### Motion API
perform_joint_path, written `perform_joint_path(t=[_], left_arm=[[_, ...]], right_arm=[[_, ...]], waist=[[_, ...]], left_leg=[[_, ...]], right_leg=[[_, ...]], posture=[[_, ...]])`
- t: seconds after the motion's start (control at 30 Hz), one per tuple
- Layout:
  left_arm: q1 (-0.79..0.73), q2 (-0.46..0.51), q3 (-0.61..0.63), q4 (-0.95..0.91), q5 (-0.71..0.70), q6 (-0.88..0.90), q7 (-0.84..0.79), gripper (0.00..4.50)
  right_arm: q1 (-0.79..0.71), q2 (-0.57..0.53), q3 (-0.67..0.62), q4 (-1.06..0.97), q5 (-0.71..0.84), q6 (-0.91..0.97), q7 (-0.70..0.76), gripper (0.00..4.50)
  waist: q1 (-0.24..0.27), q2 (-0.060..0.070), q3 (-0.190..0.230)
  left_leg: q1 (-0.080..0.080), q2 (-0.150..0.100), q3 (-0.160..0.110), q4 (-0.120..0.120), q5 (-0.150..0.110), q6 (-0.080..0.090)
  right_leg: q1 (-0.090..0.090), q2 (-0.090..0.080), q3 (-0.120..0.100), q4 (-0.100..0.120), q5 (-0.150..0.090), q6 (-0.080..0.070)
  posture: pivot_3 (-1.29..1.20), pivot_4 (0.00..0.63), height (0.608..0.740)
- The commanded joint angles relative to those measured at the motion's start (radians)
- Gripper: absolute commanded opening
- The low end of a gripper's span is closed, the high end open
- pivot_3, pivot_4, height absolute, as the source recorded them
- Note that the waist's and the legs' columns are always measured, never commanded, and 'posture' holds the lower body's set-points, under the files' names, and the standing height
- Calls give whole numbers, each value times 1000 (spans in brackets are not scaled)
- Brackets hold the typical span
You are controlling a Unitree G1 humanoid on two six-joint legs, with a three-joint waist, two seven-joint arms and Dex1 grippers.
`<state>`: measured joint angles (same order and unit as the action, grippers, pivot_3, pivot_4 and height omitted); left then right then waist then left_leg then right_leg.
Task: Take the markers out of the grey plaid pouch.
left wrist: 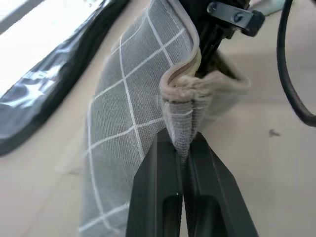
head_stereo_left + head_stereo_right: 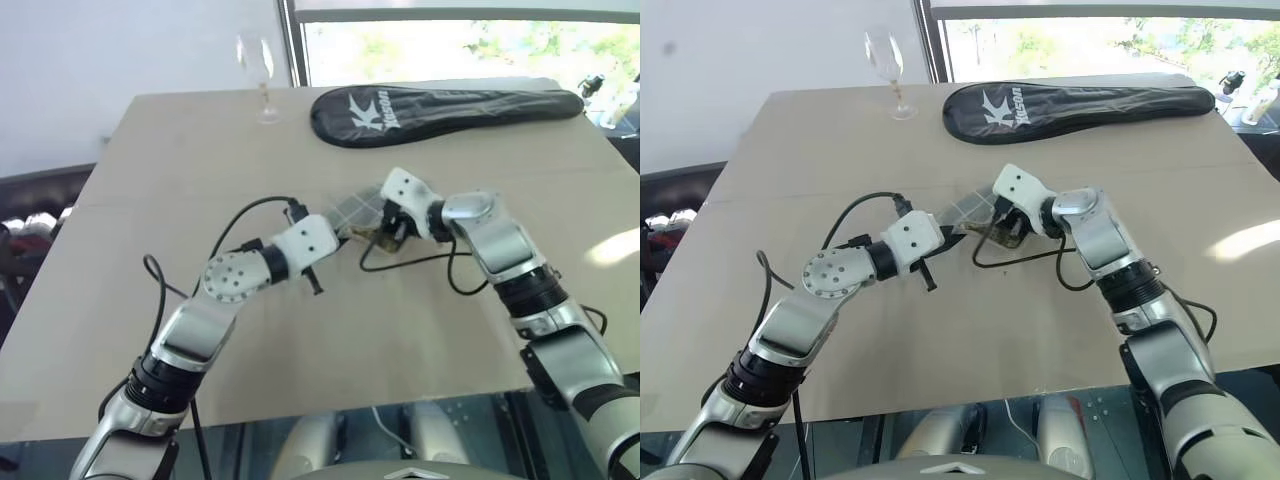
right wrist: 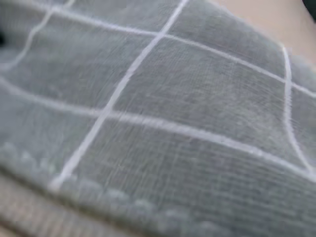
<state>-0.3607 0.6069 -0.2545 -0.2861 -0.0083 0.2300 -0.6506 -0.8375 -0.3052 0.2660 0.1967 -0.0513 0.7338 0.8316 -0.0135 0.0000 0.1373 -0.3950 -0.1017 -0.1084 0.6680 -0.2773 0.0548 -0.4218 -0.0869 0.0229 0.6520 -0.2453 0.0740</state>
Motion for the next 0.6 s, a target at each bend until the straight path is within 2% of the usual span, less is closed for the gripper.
perform_joint_path(t=[0.03,0.2,0.33,0.6], left_arm=[[5,6,7,26,45,-30,6,0],[-11,2,17,73,108,-67,42,0],[4,36,4,113,184,-139,49,0],[-52,25,39,214,288,-178,146,0]], right_arm=[[-25,13,-148,-36,69,108,-85,386],[-35,68,-250,-59,194,273,-130,386],[-40,81,-312,-68,269,370,-169,386],[13,3,-233,-147,325,414,-135,386]], waist=[[0,0,0],[-2,0,0],[-3,0,0],[-3,0,0]], left_leg=[[0,0,0,0,0,0],[0,0,0,0,0,0],[0,0,0,0,0,0],[-1,0,0,0,0,0]], right_leg=[[0,0,0,0,0,0],[0,0,0,1,0,0],[-1,0,0,1,0,0],[-2,0,0,2,0,0]], posture=[[0,150,740],[0,150,740],[0,150,740],[0,150,740]])
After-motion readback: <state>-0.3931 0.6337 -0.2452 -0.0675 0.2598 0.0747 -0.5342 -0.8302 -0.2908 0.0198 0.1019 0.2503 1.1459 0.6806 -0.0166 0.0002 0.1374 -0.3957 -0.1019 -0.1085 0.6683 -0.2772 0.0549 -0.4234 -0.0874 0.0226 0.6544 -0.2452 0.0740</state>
